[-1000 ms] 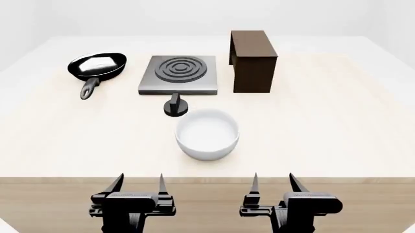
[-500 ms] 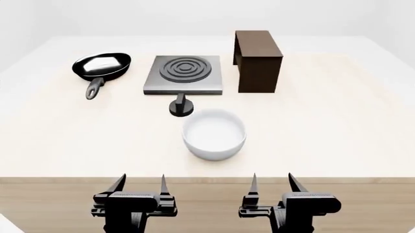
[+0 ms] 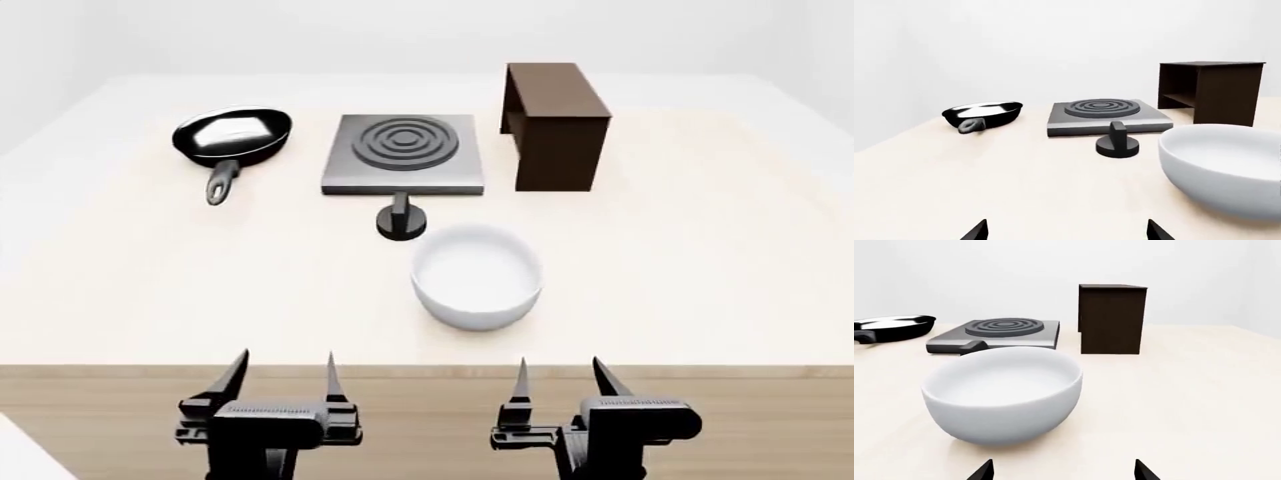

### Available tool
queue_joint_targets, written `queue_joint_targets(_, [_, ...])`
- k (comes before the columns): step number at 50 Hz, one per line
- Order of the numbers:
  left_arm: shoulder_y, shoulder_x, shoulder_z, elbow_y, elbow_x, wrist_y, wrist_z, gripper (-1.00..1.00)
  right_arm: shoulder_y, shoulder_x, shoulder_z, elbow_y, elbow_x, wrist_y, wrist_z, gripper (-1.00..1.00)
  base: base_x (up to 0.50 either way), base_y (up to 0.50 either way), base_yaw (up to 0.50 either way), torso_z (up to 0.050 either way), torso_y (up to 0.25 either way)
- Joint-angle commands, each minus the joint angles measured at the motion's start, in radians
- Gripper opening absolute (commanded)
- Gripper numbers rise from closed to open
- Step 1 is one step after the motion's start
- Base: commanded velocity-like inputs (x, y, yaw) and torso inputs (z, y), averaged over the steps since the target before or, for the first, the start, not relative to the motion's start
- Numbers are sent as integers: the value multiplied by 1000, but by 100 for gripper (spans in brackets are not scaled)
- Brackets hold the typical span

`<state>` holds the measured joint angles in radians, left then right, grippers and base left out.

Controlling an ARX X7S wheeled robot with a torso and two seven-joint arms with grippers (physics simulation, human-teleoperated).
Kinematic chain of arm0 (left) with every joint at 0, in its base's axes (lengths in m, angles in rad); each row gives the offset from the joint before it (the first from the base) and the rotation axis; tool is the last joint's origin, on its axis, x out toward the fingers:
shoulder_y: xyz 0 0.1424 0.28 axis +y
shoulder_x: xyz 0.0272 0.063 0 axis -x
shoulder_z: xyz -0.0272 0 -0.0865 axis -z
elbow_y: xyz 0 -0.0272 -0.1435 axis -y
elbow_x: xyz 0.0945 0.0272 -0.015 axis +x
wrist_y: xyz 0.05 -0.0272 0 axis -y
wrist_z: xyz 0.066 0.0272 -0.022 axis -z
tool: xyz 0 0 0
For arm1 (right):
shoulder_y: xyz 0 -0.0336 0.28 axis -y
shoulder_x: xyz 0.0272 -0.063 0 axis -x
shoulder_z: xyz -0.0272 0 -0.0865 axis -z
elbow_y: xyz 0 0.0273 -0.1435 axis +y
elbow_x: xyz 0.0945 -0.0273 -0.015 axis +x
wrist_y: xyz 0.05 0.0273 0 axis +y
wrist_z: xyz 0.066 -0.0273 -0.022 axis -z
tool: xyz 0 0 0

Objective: Turn on the stove.

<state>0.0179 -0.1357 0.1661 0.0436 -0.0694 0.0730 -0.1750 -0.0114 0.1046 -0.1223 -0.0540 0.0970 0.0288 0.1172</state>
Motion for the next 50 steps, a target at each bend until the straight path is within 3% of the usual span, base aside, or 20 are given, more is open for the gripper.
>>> queue_joint_targets(1, [30,-15,21,48,22,86,-13,100,0,13,-11,-2,14,-3,11,100,0,152,0,0,0])
queue_joint_targets(13, [41,-27,39,50,66,182,-35,100,6,20,-26,12,25,-24,16,100,0,238,0,0,0])
queue_joint_targets(50, [49,-57,84,73,101,195,-61,100,2,51,-48,-16,50,-13,50,100,0,279,0,0,0])
